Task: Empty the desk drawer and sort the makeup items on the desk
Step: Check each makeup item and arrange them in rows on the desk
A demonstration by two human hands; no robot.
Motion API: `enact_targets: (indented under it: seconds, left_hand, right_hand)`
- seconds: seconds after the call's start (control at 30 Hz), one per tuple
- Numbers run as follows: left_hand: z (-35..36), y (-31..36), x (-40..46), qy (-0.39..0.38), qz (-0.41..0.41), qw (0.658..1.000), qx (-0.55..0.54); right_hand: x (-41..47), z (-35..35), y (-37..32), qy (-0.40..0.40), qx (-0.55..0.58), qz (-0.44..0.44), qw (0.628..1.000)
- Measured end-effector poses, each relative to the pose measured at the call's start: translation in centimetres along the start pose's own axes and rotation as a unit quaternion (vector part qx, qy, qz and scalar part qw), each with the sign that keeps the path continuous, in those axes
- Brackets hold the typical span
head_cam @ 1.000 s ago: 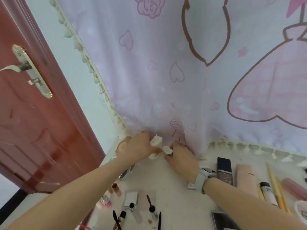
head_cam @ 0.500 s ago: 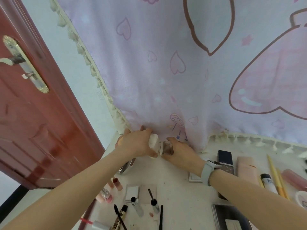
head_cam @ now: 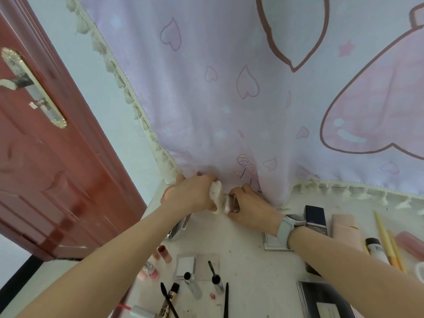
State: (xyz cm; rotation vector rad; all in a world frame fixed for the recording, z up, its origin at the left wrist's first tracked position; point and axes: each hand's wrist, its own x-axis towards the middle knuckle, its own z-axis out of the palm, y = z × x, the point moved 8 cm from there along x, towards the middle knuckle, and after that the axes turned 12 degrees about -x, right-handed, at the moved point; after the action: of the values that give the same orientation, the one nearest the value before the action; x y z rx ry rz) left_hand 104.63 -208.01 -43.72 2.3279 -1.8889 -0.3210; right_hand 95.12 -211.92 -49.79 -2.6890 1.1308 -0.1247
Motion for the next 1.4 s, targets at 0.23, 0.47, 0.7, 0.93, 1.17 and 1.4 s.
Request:
enact_targets:
  seconds: [0.23, 0.47, 0.7, 0.93, 1.17, 1.4]
  left_hand:
    - [-0.2, 0.0, -0.5, 0.024, -0.011, 1.0, 0.002]
    - [-2.6, 0.1, -3.5, 0.079, -0.013, 0.994, -0.074]
    - [-5.2, 1.1, -8.5, 0.163, -0.008, 0.971, -0.173]
    - [-7.4, 1.8, -13.9, 0.232, -0.029, 0.924, -0.303]
    - [-7.0, 3.7, -19.3, 0.291, 0.001, 0.85, -0.439]
    - [0.2, 9.2, -21.1, 0.161, 0.01, 0.846, -0.508]
  right_hand:
    - [0.0, -0.4, -0.2, 0.011, 0.041, -0.009, 0.999]
    - [-3.7, -2.8, 0.4, 0.042, 0.016, -0.046, 0.998]
    - [-8.6, -1.9, 2.5, -0.053, -0.231, -0.105, 0.966]
    - [-9.2, -1.6, 2.5, -0.082, -0.241, -0.081, 0.964]
    - [-11.7, -8.4, 1.0, 0.075, 0.343, -0.022, 0.936]
    - [-18.0, -8.0, 0.9, -0.011, 0.753, -0.026, 0.657]
